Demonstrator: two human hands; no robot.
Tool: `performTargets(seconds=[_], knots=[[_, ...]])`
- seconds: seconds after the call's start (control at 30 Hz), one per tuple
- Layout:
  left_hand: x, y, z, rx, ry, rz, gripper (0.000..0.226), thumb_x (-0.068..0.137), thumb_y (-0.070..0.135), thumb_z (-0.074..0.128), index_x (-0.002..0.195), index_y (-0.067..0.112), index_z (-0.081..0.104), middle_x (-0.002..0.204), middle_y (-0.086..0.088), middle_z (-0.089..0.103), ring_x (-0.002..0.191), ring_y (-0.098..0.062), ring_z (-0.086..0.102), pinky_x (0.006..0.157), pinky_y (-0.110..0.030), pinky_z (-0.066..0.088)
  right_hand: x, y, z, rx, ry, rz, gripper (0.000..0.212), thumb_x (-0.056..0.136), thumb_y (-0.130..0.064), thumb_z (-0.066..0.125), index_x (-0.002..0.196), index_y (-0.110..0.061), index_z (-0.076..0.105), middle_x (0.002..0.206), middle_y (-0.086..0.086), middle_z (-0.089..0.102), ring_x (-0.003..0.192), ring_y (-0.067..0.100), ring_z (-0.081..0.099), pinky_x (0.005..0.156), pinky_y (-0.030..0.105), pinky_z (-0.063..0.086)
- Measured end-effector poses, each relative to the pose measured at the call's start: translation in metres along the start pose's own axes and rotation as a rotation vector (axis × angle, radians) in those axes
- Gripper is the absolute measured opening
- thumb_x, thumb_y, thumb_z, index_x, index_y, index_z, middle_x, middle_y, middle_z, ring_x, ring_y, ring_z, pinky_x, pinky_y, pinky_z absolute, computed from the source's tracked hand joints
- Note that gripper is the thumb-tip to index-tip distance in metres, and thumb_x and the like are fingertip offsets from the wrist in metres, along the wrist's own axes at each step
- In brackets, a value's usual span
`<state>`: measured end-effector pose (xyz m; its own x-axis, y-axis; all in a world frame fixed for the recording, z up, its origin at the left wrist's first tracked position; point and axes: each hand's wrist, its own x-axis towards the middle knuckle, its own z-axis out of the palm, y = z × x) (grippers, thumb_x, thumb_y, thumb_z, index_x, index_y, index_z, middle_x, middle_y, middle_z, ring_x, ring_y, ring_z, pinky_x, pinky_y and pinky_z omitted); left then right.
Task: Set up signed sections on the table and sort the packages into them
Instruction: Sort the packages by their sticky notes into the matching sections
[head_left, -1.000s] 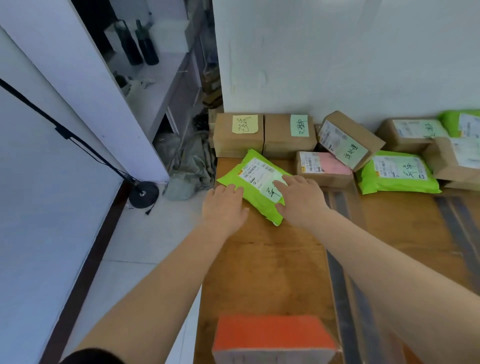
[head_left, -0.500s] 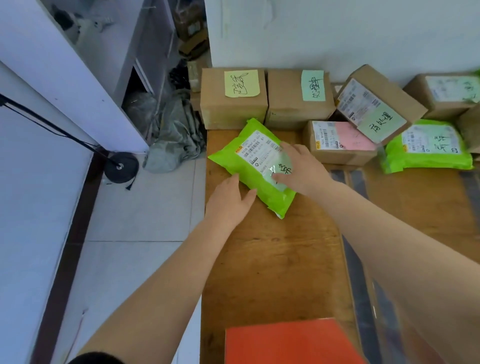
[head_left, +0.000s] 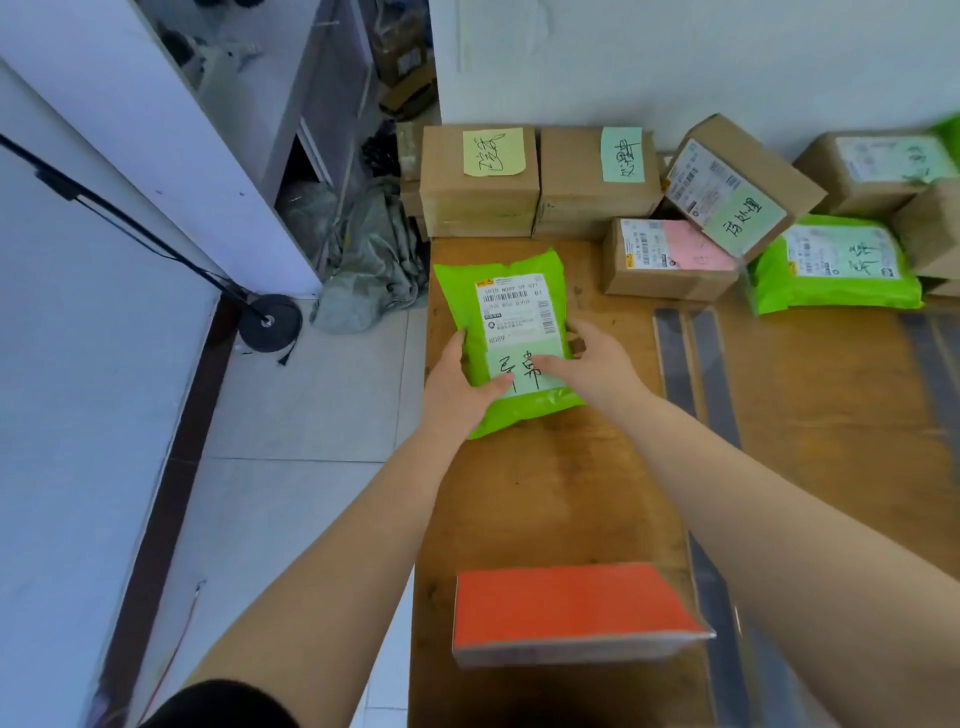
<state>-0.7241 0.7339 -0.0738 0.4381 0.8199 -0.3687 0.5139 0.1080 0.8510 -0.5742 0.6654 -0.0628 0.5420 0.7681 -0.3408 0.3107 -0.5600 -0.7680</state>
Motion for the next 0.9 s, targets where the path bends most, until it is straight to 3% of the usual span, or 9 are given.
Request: performTargets(seconds=[0.13, 0.27, 0.4, 0.63, 0.9], knots=[[-0.035, -0.003, -0.011, -0.056, 0.029, 0.011, 0.084, 0.075, 0.015, 0.075, 0.144, 0.016, 0.028, 0.136, -0.004, 0.05, 0.119, -0.021, 0.052, 0.098, -0.045, 0.045, -0.031, -0.003, -0.002, 0.057, 0.001, -0.01, 0.068, 0.076, -0.028, 0.073, 0.135, -0.013, 0.042, 0.1, 0.001, 0.056, 0.085, 0.014, 0.054, 0.069, 0.027, 0.044], [-0.067, -0.011, -0.016, -0.091, 0.052, 0.005, 0.083, 0.074, 0.01, 0.075, 0.143, 0.014, 0.03, 0.134, -0.007, 0.052, 0.117, -0.023, 0.053, 0.096, -0.046, 0.047, -0.06, -0.002, 0.005, 0.019, -0.033, -0.046, 0.069, 0.076, -0.028, 0.073, 0.136, -0.012, 0.041, 0.1, 0.0, 0.054, 0.088, 0.015, 0.051, 0.07, 0.025, 0.039], [-0.093, -0.022, -0.016, -0.062, 0.066, -0.012, 0.081, 0.075, 0.011, 0.075, 0.143, 0.013, 0.031, 0.136, -0.008, 0.05, 0.119, -0.024, 0.051, 0.097, -0.045, 0.045, -0.086, 0.004, 0.012, 0.01, -0.066, -0.046, 0.068, 0.077, -0.025, 0.072, 0.136, -0.009, 0.041, 0.117, 0.008, 0.059, 0.098, 0.019, 0.055, 0.075, 0.025, 0.041], [-0.12, -0.04, -0.01, -0.037, 0.054, -0.008, 0.078, 0.075, 0.006, 0.073, 0.141, 0.011, 0.034, 0.131, -0.006, 0.055, 0.113, -0.018, 0.055, 0.094, -0.037, 0.048, -0.119, 0.024, 0.026, -0.005, -0.093, -0.013, 0.064, 0.076, -0.022, 0.073, 0.132, -0.008, 0.045, 0.118, 0.01, 0.061, 0.102, 0.023, 0.058, 0.075, 0.026, 0.042], [-0.133, -0.066, 0.0, -0.08, 0.049, -0.06, 0.081, 0.074, 0.002, 0.073, 0.143, 0.011, 0.031, 0.135, -0.007, 0.052, 0.119, -0.021, 0.053, 0.098, -0.043, 0.046, -0.139, 0.047, 0.039, -0.047, -0.086, 0.008, 0.069, 0.076, -0.021, 0.073, 0.136, -0.01, 0.041, 0.119, 0.009, 0.061, 0.098, 0.021, 0.057, 0.076, 0.025, 0.041]])
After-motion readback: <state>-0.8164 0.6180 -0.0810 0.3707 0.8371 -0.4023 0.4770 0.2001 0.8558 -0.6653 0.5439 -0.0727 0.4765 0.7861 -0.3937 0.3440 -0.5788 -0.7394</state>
